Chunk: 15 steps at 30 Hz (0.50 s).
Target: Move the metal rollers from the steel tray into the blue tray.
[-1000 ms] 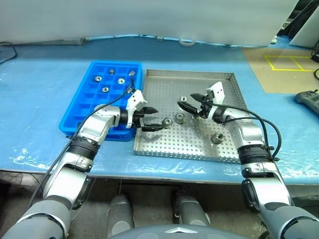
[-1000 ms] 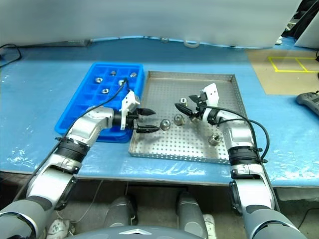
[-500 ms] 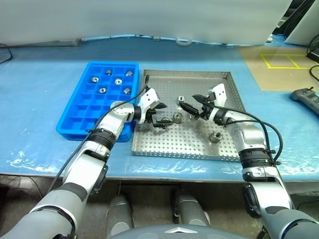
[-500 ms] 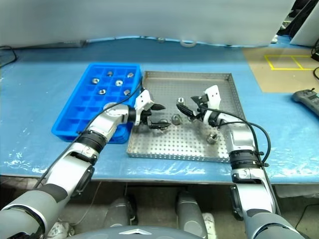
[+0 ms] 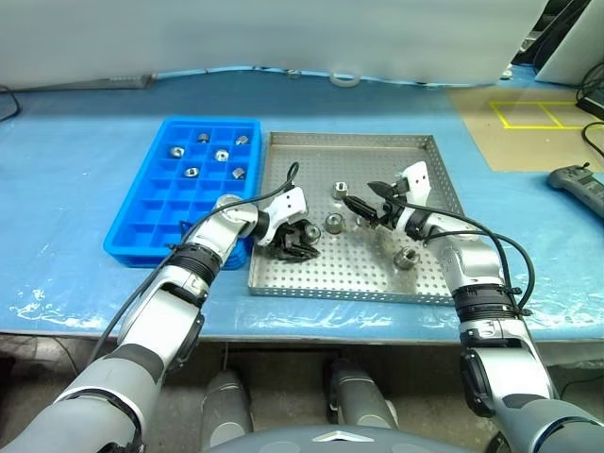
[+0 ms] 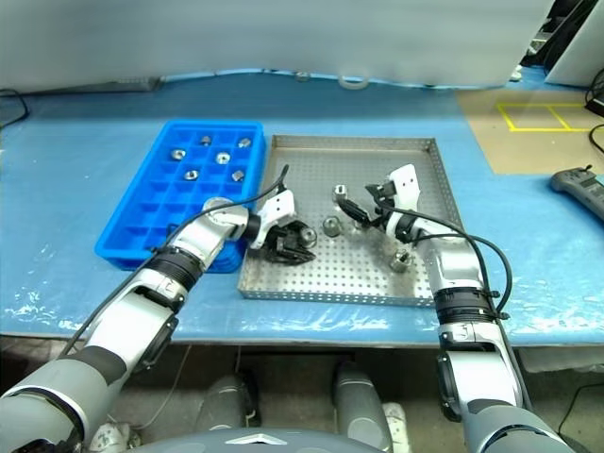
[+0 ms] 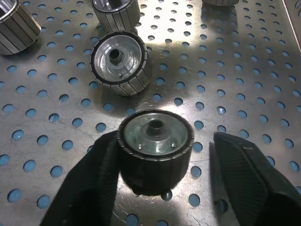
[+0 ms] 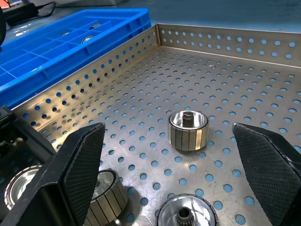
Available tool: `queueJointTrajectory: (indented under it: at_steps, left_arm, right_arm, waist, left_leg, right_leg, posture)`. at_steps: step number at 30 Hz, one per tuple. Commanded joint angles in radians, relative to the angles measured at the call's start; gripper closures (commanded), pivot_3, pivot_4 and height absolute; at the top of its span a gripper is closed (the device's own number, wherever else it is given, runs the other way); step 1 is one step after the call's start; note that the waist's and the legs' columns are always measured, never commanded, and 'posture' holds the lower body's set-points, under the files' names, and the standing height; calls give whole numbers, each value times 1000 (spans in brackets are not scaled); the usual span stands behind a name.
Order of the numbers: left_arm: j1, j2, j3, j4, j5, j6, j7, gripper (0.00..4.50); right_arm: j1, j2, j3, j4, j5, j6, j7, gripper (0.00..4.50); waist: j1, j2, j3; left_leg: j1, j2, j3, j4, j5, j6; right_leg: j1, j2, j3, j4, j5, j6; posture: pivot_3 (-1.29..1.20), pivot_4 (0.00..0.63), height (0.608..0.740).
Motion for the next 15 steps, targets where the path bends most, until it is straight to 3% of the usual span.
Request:
queueJointTrajectory:
  at_steps: [1, 5, 10, 12, 15]
  left_arm:
    - [26, 10, 46, -67, -34, 65, 23, 2658]
    - [112, -20, 264, -381, -283, 349, 110, 2829]
    - [199, -37, 562, -732, -567, 639, 365, 2829]
    - [207, -46, 694, -805, -642, 683, 514, 2829]
    - [246, -31, 765, -884, -599, 607, 678, 2829]
  right_arm:
    - [-3, 1, -9, -21, 1, -29, -6, 0]
    - [0, -1, -13, -8, 2, -39, -5, 0]
    - [-35, 9, -2, 52, -1, -56, 16, 0]
    - [-74, 24, 11, 108, -10, -79, 32, 0]
    - [-142, 40, 24, 219, -35, -127, 54, 0]
  waist:
    - [0, 0, 0]
    - [-4, 0, 0]
    - [-2, -1, 1]
    - [-4, -1, 1]
    - [-7, -1, 1]
  left_leg:
    - [0, 0, 0, 0, 0, 0]
    - [-1, 1, 0, -1, 0, 0]
    - [-4, 1, 0, -1, 0, 0]
    - [-3, 1, 0, -1, -1, -1]
    - [-3, 1, 0, 0, -1, -1]
  right_leg:
    - [0, 0, 0, 0, 0, 0]
    - [0, 0, 0, -1, 0, 0]
    - [-2, 0, -2, -2, 0, 0]
    - [-2, 0, -3, -2, 0, 0]
    - [-2, 0, -3, -2, 0, 0]
  posture:
    - [-483, 150, 740]
    - [-473, 150, 740]
    - [-401, 150, 740]
    - [-374, 150, 740]
    - [-304, 150, 740]
